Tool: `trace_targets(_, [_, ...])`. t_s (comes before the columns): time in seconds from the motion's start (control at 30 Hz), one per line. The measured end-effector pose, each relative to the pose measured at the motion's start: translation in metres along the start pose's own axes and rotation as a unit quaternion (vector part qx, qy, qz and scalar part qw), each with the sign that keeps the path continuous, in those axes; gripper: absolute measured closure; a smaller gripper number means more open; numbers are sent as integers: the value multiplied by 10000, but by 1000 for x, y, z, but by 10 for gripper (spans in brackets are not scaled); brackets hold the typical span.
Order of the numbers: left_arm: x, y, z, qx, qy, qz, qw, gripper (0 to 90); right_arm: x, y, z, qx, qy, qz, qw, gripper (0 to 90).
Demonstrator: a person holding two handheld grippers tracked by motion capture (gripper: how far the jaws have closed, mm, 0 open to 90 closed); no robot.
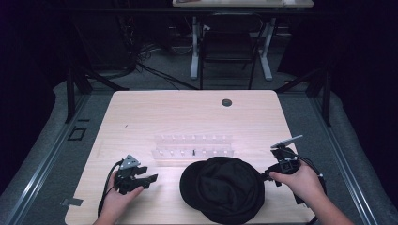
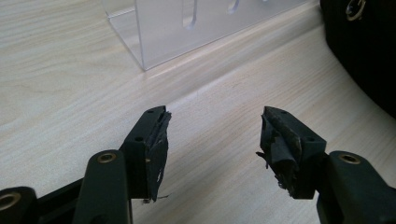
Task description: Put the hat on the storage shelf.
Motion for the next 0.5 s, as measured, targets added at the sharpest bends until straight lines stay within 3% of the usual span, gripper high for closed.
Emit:
trace_targets(0.27, [0,0,1,6,15,32,10000,418,0,1,9,66,206,138,9997,634])
trace_targets(0.33, [0,0,1,6,14,35,10000,418,1,0,8,45,369,115,9992,632])
trace_targets(0.37, [0,-1,1,7,11,17,10000,418,0,2,12,-11,194,268,9995,633])
trace_targets(0.4, [0,-1,1,8,11,15,10000,418,3,-3,7,69,553,-14,9984,633])
trace_targets(0.43, [0,-1,1,10,19,13,10000,418,1,2,13,31,285,249,9993,637])
trace_targets(0.5, [0,-1,1,10,24,20,10000,418,2,2,15,33,312,254,9992,643])
Point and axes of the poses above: each handheld gripper's, and its own axes: z roughly forward along the jaws, x roughly out of its underside, y roughly to its left, the point moved 9 cm from there along z, roughly forward along the jaws, and after that the axes turned 5 degrees about -y, right-handed, at the moved point
